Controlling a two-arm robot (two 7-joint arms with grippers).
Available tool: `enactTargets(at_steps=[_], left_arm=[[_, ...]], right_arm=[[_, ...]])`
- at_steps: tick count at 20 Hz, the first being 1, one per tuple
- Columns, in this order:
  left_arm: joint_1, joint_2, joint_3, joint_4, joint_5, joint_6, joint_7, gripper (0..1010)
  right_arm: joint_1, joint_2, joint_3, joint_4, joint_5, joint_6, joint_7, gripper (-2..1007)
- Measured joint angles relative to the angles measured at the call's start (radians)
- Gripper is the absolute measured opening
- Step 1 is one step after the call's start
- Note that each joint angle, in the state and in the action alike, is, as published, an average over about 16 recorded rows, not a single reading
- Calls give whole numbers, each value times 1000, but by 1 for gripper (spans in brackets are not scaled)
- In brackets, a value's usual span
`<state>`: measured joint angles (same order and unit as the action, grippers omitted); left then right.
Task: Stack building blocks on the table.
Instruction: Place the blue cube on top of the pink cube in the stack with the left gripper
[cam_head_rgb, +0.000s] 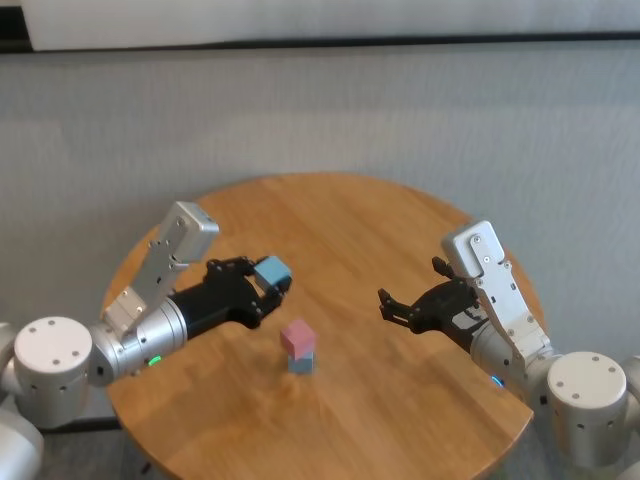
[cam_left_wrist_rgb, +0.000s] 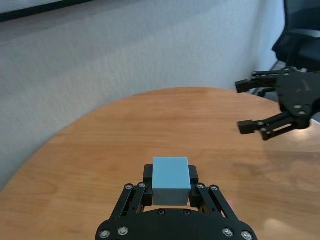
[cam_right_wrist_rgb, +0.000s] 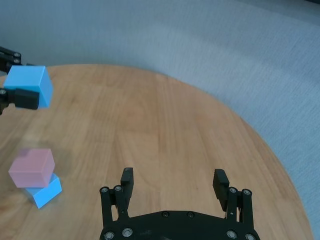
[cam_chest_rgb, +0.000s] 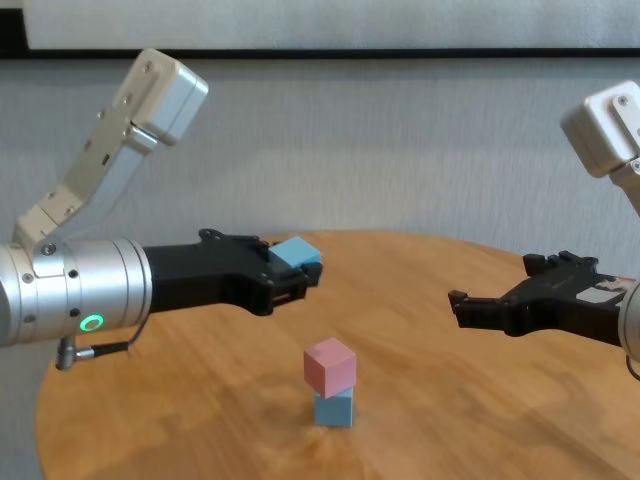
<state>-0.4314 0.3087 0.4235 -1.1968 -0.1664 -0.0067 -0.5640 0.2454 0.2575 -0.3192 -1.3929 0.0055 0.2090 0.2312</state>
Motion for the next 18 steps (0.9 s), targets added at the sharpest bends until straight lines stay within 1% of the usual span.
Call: enactTargets(at_steps=[11, 18], left_arm=[[2, 4, 24, 8, -60, -15, -46, 398], [3, 11, 37, 18, -89, -36, -66, 397]], right_arm=[[0, 0, 0, 0, 0, 0, 0, 1005], [0, 0, 0, 0, 0, 0, 0, 1005]])
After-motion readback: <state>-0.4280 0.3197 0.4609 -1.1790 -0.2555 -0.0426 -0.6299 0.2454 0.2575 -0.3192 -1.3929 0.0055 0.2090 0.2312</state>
